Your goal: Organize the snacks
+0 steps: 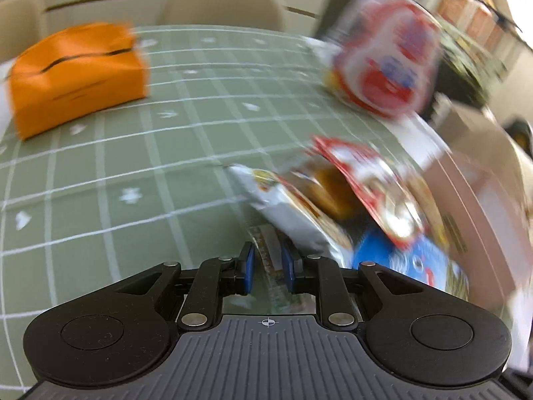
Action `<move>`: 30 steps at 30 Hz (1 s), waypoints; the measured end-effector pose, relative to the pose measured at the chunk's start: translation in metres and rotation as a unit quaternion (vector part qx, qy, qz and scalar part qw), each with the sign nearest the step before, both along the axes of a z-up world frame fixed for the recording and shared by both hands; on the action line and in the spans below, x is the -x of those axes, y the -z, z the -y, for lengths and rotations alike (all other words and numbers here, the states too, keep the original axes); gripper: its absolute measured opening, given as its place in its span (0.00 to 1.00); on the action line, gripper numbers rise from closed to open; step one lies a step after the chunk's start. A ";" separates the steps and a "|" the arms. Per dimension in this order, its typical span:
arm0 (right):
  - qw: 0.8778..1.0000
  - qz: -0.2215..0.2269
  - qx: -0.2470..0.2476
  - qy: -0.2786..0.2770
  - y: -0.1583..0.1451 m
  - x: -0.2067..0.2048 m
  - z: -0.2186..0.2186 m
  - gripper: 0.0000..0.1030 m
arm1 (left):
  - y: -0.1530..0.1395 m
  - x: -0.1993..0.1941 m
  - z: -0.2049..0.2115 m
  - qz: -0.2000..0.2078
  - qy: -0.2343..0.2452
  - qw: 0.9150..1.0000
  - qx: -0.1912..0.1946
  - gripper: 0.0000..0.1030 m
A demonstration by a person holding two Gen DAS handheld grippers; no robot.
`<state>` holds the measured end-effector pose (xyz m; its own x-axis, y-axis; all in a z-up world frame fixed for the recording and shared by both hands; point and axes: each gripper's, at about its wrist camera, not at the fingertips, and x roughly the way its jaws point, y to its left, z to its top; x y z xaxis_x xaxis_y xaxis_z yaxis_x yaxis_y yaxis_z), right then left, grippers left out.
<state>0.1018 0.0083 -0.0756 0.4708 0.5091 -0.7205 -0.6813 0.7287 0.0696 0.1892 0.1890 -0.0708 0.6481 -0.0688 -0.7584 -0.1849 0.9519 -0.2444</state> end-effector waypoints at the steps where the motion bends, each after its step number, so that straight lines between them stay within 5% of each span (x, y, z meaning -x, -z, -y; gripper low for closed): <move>1: 1.000 -0.010 -0.002 0.002 -0.001 0.004 0.008 0.52 | -0.001 0.000 0.009 -0.004 0.025 1.000 -0.009 0.23; 3: 1.000 -0.019 -0.005 0.008 -0.002 0.014 0.023 0.55 | -0.003 0.004 0.027 -0.012 0.082 0.996 -0.023 0.25; 5: 1.000 -0.019 -0.003 0.021 -0.002 0.022 0.039 0.71 | -0.002 0.006 0.039 -0.025 0.099 0.995 -0.013 0.26; 11: 0.997 -0.042 0.012 0.064 0.019 0.029 0.067 0.87 | 0.000 -0.010 0.036 -0.013 0.021 0.998 0.062 0.27; 16: 0.997 -0.046 0.029 0.054 0.022 0.034 0.068 1.00 | -0.001 -0.009 0.057 -0.025 0.055 0.998 0.031 0.29; 20: 0.995 -0.051 0.015 0.082 0.023 0.027 0.066 1.00 | -0.001 0.013 0.066 -0.034 0.105 0.993 0.036 0.27; 24: 0.996 -0.036 0.052 0.058 0.023 0.030 0.057 0.99 | -0.003 0.042 0.066 -0.045 0.142 0.988 0.046 0.27; 26: 0.998 -0.024 0.042 0.040 0.016 0.034 0.056 0.91 | -0.005 0.055 0.060 -0.046 0.133 0.988 0.057 0.27; 30: 0.999 0.033 -0.005 0.039 -0.005 0.030 0.045 0.90 | -0.012 0.078 0.036 -0.026 0.056 0.995 0.082 0.27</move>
